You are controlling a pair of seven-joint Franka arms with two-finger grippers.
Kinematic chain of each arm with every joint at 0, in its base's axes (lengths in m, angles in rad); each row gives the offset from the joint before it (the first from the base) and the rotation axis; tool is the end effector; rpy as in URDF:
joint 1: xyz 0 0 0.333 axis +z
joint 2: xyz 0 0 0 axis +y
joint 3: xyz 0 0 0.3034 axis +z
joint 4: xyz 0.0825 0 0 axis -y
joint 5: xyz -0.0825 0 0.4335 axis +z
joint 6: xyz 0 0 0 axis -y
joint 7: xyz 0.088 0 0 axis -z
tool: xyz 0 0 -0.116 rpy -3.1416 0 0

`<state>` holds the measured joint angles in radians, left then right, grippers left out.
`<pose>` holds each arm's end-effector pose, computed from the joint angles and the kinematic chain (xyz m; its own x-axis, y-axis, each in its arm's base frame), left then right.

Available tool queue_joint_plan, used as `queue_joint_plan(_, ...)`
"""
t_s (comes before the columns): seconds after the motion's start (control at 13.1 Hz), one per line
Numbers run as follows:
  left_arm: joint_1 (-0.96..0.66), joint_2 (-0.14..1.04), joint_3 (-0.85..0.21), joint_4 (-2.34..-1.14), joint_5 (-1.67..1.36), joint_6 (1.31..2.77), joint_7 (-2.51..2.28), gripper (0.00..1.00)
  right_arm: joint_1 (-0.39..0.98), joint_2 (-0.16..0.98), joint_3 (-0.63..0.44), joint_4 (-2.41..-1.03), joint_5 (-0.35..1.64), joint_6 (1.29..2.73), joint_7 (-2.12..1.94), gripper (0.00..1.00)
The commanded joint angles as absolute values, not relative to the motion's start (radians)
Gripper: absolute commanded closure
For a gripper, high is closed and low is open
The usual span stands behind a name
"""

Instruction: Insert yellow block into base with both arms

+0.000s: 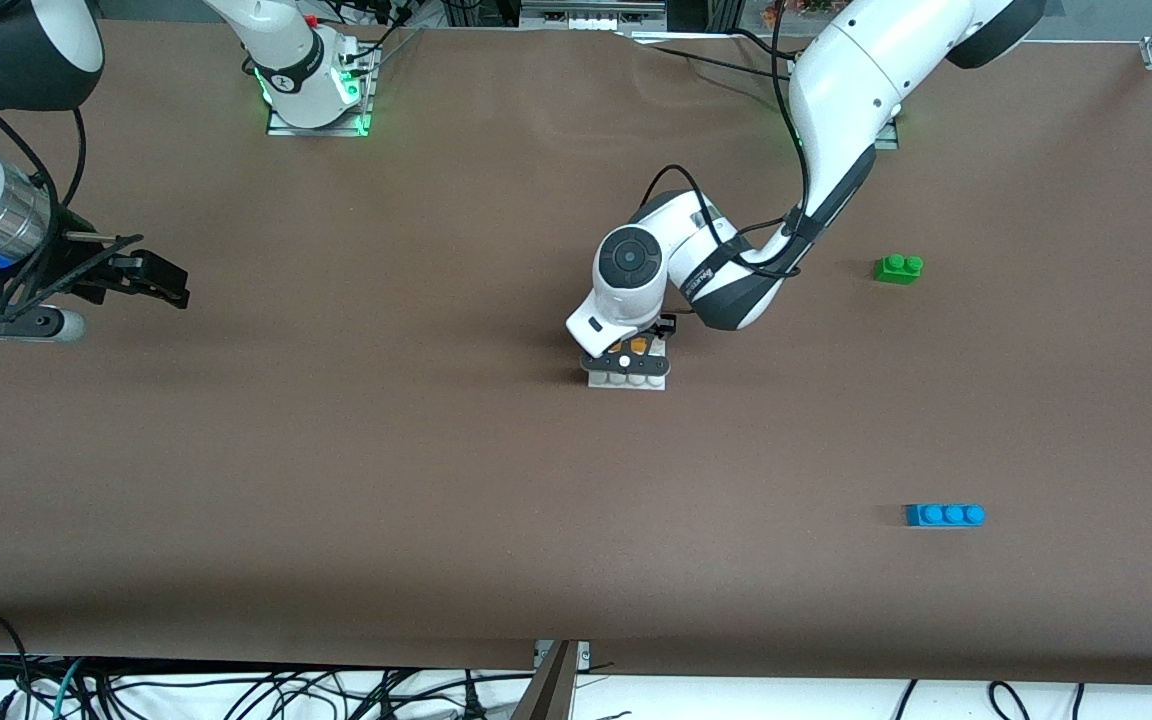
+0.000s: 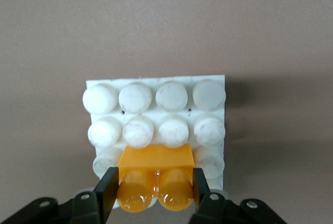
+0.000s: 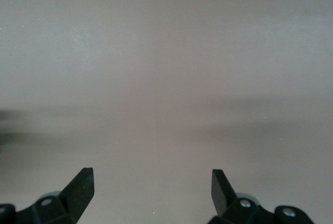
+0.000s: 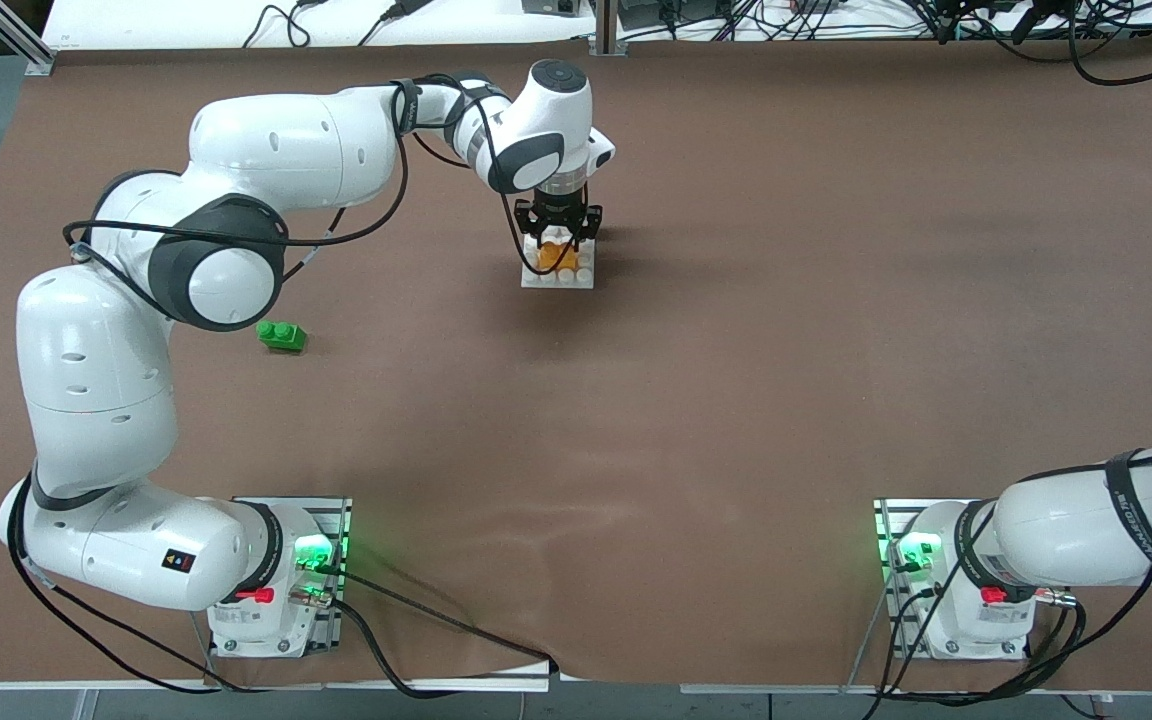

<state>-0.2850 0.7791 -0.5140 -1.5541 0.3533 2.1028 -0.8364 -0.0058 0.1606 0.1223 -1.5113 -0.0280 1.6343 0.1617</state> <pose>0.5394 -0.4737 0.1730 0.9898 -0.0557 -0.1309 -0.0607 -0.9976 -0.0339 0.6494 0.0678 0.5391 0.9984 -0.0443 -0.0346 -0.0439 -0.9989 0.0141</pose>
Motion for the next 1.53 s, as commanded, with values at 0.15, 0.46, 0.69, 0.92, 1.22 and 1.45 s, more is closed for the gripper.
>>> queue_joint_plan(0.15,-0.293,0.789,-0.511,-1.529,0.377,2.080,-0.834,0.02,-0.002,0.152,0.120,-1.511,-0.040,1.631,0.166,0.00)
queue_joint_plan(0.46,-0.267,0.718,-0.522,-1.519,0.359,2.001,-0.828,0.00,-0.002,0.152,0.120,-1.511,-0.040,1.631,0.166,0.00)
queue_joint_plan(0.69,-0.203,0.570,-0.520,-1.517,0.215,1.881,-0.787,0.00,-0.002,0.152,0.120,-1.511,-0.040,1.631,0.166,0.00)
queue_joint_plan(0.92,-0.144,0.445,-0.519,-1.516,0.190,1.763,-0.729,0.00,-0.002,0.152,0.120,-1.511,-0.040,1.629,0.166,0.00)
queue_joint_plan(1.22,-0.077,0.335,-0.508,-1.468,0.192,1.672,-0.712,0.00,-0.002,0.152,0.120,-1.511,-0.040,1.626,0.166,0.00)
queue_joint_plan(1.45,0.035,0.325,-0.509,-1.385,0.190,1.649,-0.678,0.00,-0.002,0.152,0.120,-1.511,-0.040,1.626,0.166,0.00)
